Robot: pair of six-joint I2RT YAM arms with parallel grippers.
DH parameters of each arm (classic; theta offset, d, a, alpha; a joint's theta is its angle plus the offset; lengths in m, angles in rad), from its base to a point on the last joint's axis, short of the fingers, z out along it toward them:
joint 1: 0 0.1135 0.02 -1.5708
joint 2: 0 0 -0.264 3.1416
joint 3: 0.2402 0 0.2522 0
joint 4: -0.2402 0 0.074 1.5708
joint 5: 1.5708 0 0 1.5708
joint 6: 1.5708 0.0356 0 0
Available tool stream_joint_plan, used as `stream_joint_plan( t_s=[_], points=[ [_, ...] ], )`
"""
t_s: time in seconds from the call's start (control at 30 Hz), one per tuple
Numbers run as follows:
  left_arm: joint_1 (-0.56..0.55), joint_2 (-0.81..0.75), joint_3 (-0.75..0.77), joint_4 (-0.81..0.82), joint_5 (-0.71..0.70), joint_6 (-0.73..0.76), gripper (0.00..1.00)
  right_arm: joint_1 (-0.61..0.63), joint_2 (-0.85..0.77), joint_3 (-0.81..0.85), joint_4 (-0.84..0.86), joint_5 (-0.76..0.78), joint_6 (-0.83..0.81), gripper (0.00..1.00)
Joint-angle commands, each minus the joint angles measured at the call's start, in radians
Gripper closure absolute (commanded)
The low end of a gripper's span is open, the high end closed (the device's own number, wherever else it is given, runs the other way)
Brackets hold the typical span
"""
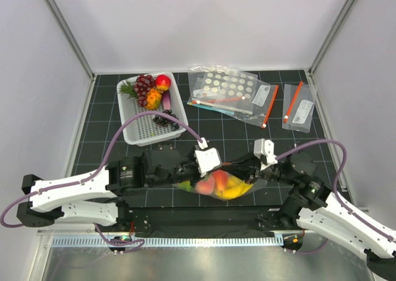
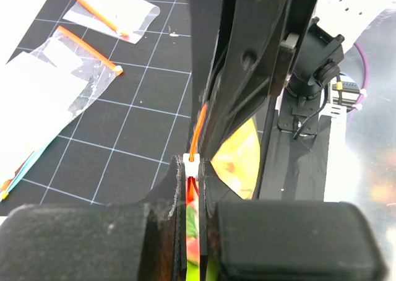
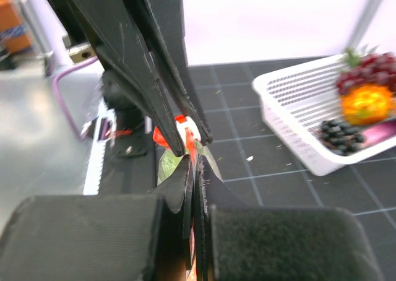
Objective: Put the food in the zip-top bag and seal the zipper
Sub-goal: Zip the zipper food storage bag at the center of the board.
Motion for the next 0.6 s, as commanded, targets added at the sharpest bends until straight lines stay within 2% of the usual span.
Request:
stream_joint_plan(
  t_s=[0.0, 0.07, 0.17, 0.2, 0.33, 0.57],
  points=[
    [0.003, 0.006, 0.012, 0.002, -0.048, -0.003, 1.0, -0.001, -0.103, -0.03, 0.114, 0.214, 0.045, 0.99],
    [0.003, 0.018, 0.019, -0.007, -0.054, -0.003, 1.0, -0.002, -0.149, -0.062, 0.131, 0.288, 0.055, 0.99],
    [0.004, 0.03, 0.026, -0.013, -0.057, -0.004, 1.0, -0.002, -0.244, -0.104, 0.149, 0.512, 0.074, 0.99],
    [0.006, 0.027, 0.025, -0.013, -0.056, -0.004, 1.0, -0.002, -0.291, -0.114, 0.158, 0.663, 0.078, 0.99],
    [0.007, 0.02, 0.022, -0.013, -0.059, -0.006, 1.0, -0.001, -0.399, -0.159, 0.164, 0.969, 0.097, 0.99],
    [0.011, 0.007, 0.019, -0.014, -0.068, -0.009, 1.0, -0.002, -0.502, -0.184, 0.16, 1.351, 0.106, 0.99]
  ],
)
